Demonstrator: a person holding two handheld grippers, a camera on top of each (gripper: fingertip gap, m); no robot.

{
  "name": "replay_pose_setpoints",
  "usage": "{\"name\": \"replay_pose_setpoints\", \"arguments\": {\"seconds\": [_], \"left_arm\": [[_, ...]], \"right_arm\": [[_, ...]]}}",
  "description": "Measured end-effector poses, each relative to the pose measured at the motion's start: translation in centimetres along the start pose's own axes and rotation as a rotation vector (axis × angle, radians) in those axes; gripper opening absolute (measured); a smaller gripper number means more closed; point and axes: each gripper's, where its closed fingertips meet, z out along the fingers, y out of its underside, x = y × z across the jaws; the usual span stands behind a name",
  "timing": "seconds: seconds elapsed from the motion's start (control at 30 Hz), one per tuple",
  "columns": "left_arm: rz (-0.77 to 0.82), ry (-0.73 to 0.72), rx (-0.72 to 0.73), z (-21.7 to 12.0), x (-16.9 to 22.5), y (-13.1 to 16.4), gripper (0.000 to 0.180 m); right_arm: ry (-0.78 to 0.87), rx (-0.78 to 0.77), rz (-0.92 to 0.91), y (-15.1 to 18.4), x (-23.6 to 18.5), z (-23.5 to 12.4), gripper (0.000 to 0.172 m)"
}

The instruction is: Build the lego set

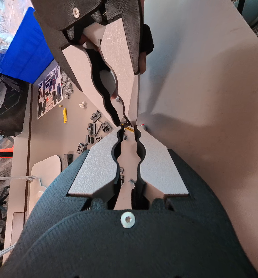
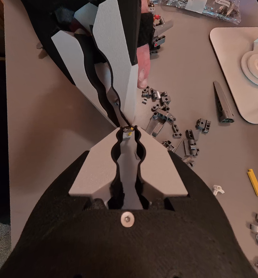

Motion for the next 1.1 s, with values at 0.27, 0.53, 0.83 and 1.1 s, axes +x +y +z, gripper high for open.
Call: {"name": "replay_pose_setpoints", "arguments": {"seconds": [0.27, 0.53, 0.83, 1.1], "left_arm": [[-0.001, -0.003, -0.016, 0.1, 0.1, 0.1, 0.01], [0.013, 0.002, -0.071, 1.1, 0.7, 1.2, 0.006], [-0.027, 0.034, -0.062, 0.8, 0.6, 0.8, 0.009], [-0.085, 0.009, -0.028, -0.7, -1.0, 0.4, 0.011]], "right_arm": [[0.001, -0.065, -0.003, 0.2, 0.0, 0.2, 0.013], [-0.004, -0.099, -0.003, 1.4, -0.2, 1.3, 0.013], [0.034, -0.071, 0.006, 0.9, -0.2, -0.3, 0.031], [0.148, -0.008, 0.205, 1.2, -1.1, -2.2, 0.018]]}}
